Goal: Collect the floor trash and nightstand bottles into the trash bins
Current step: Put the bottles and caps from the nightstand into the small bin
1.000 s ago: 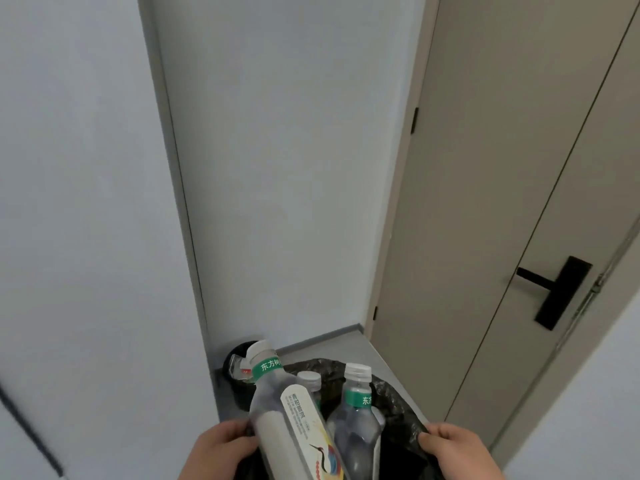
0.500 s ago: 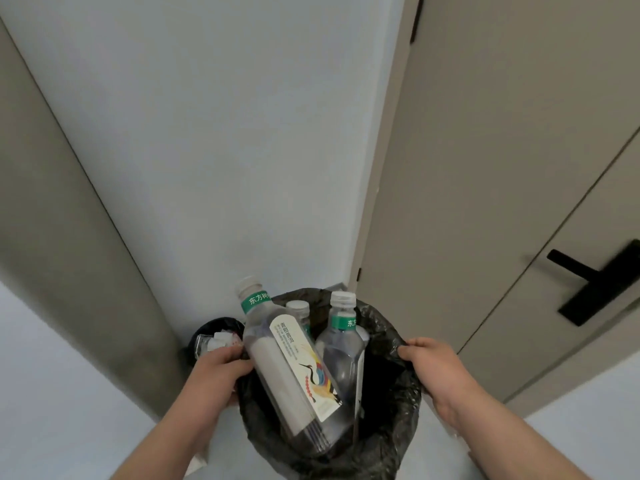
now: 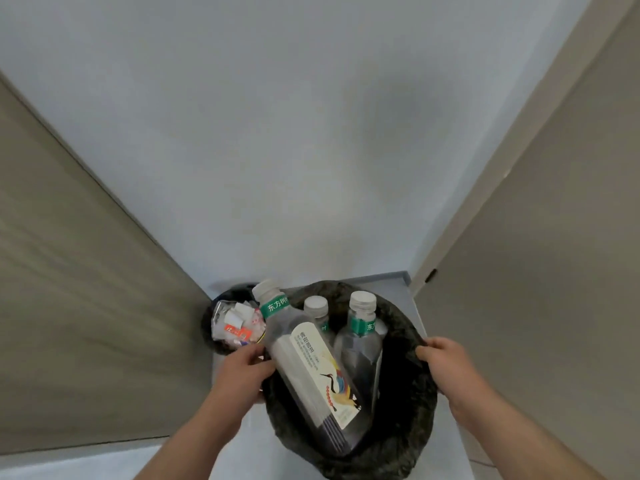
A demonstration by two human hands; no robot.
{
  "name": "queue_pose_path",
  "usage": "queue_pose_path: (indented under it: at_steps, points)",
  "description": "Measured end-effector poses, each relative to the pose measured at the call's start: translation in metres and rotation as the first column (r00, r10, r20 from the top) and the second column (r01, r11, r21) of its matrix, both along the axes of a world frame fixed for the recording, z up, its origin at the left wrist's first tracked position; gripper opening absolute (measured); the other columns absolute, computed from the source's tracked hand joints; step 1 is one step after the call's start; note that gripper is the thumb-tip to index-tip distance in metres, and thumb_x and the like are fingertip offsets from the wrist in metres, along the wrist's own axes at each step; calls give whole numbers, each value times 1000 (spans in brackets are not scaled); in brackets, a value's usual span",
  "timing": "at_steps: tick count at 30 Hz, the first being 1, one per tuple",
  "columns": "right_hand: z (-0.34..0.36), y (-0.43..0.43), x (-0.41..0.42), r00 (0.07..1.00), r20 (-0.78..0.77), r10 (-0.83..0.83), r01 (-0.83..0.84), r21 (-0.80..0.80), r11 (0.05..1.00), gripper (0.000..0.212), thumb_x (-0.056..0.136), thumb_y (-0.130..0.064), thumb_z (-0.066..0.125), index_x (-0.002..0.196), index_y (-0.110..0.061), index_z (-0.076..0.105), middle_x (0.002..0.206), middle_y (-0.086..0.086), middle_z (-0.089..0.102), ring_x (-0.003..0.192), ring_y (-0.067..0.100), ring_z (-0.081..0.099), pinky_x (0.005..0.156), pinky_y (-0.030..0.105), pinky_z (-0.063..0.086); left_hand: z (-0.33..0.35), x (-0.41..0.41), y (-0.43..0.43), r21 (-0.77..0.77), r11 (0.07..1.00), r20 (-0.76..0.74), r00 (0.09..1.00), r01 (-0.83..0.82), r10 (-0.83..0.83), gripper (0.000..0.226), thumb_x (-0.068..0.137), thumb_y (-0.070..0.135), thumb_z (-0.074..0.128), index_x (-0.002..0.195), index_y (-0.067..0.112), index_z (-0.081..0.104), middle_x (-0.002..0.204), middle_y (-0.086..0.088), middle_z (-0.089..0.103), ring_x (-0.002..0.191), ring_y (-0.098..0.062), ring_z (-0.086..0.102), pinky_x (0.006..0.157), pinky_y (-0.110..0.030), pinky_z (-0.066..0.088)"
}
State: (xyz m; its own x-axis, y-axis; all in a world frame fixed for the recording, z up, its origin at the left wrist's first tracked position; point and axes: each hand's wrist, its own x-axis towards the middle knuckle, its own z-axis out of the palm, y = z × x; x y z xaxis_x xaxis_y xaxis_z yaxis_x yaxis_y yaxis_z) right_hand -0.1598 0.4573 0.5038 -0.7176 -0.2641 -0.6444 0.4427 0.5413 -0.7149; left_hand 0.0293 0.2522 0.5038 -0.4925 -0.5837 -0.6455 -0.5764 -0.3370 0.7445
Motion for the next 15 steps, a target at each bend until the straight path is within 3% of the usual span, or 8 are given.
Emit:
queue_pose_path:
  at_steps: [5, 8, 12, 15]
  points:
    - [-122, -51, -76, 998, -2, 66, -65, 115, 991, 20, 88, 0, 51, 71, -4, 61, 68, 15, 63, 63, 26, 59, 59, 29, 42, -123, -65, -37, 38, 998, 65, 997, -42, 40, 19, 86, 0, 56, 91, 13, 69, 80, -20, 65, 68, -23, 60, 65, -38, 54]
    - [-220, -86, -110, 993, 8, 115, -114, 206, 972, 20, 88, -4, 50, 80, -8, 68, 80, 18, 70, 77, 30, 66, 65, 33, 48, -221, -96, -64, 40, 996, 115, 991, -80, 75, 18, 85, 0, 57, 88, 12, 70, 87, -26, 67, 68, -25, 61, 69, -42, 55]
    - [-339, -130, -148, 981, -59, 183, -160, 281, 946, 18, 92, -6, 50, 87, -7, 67, 81, 12, 66, 76, 25, 62, 68, 34, 48, -347, -132, -102, -6, 997, 165, 983, -81, 80, 11, 86, 7, 58, 89, 13, 67, 88, -17, 70, 85, -34, 67, 78, -53, 56]
    - [-415, -155, -168, 965, -120, 232, -186, 310, 932, 17, 93, -6, 49, 93, -6, 65, 82, 12, 64, 77, 26, 59, 69, 32, 45, -424, -160, -132, -87, 996, 180, 983, -19, 34, 13, 87, 10, 55, 94, 16, 63, 90, -10, 68, 87, -29, 65, 75, -45, 56]
